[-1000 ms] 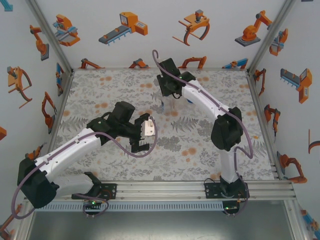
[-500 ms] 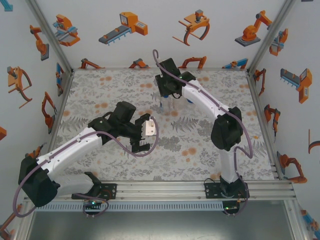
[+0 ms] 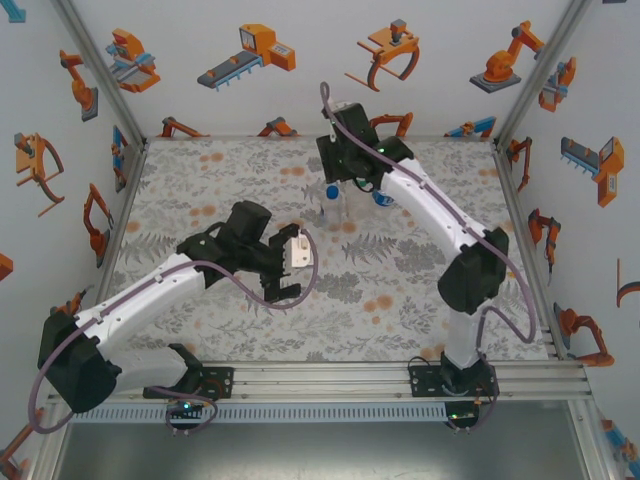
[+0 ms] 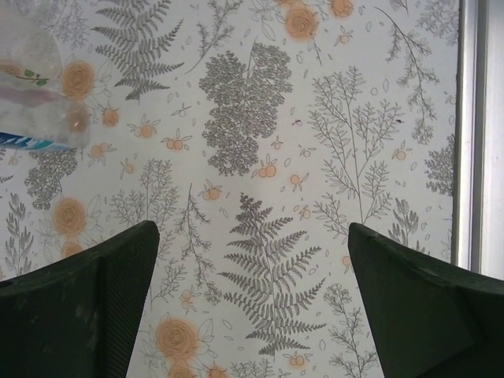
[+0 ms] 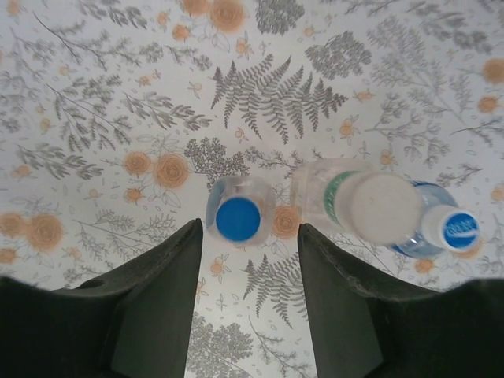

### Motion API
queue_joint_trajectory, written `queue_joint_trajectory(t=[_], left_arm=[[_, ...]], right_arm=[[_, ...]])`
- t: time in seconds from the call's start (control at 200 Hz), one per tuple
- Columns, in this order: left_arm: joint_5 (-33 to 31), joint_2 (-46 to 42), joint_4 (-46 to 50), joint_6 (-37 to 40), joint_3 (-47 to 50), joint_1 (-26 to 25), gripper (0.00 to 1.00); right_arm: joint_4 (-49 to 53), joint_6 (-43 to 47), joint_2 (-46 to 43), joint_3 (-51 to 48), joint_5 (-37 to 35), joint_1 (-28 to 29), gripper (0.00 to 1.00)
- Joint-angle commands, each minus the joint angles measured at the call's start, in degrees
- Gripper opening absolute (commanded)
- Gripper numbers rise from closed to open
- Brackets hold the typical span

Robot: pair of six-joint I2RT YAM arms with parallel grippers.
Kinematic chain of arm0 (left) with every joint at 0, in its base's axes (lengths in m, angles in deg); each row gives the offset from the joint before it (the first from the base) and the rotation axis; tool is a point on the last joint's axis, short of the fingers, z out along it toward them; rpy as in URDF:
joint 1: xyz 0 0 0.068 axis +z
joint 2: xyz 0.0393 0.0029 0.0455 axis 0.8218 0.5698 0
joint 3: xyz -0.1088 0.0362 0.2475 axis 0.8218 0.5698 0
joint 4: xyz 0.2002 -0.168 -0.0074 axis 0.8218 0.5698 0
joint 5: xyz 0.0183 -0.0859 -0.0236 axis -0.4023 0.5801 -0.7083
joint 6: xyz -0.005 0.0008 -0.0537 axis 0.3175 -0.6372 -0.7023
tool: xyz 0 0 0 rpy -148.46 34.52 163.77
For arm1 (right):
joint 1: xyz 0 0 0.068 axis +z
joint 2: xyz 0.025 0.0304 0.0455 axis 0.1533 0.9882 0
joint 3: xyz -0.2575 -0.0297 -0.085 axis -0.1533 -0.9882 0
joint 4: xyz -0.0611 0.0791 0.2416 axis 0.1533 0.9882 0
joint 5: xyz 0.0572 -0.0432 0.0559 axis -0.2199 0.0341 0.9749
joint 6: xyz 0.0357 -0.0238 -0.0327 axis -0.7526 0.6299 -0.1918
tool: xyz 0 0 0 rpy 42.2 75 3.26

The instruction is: Screw on the bottle caps

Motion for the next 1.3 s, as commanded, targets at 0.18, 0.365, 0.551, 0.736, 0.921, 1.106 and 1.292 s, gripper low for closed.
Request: queue_joint_trajectory(t=[0.18, 0.365, 0.551, 0.736, 0.921, 1.106, 1.292], left_arm=[[1.01, -0.45, -9.45, -9.42, 0.94, 8.48, 0.97], [-5.47, 1.92, -11.00, -16.43, -2.22, 12.27, 0.97], [-13.05, 2.68, -16.60, -26.44, -2.14, 16.29, 0.97], [-23.44, 2.95, -26.40, -32.04, 5.14, 19.37, 0.97], [-33.27, 3.99, -36.37, -33.94, 15.19, 23.14, 0.97], [-34.55, 6.39, -47.40, -33.87, 23.23, 28.50, 0.97], [-30.41, 11.03, -62.50, -34.69, 29.29, 33.56, 0.97]], right_arm=[[-0.99, 1.49, -16.13, -16.22, -6.81, -2.57, 0.64], [-7.40, 1.38, -26.89, -33.87, -9.46, -5.92, 0.88], [-12.71, 1.36, -32.74, -47.59, -10.19, -11.44, 0.99], [-24.20, 4.18, -33.94, -59.88, -10.23, -18.18, 0.99], [-40.12, 7.13, -30.75, -70.87, -9.38, -24.67, 0.99], [-56.90, 9.26, -26.36, -78.74, -6.00, -29.30, 0.99], [-68.15, 11.01, -24.93, -81.22, -0.27, -33.02, 0.99]])
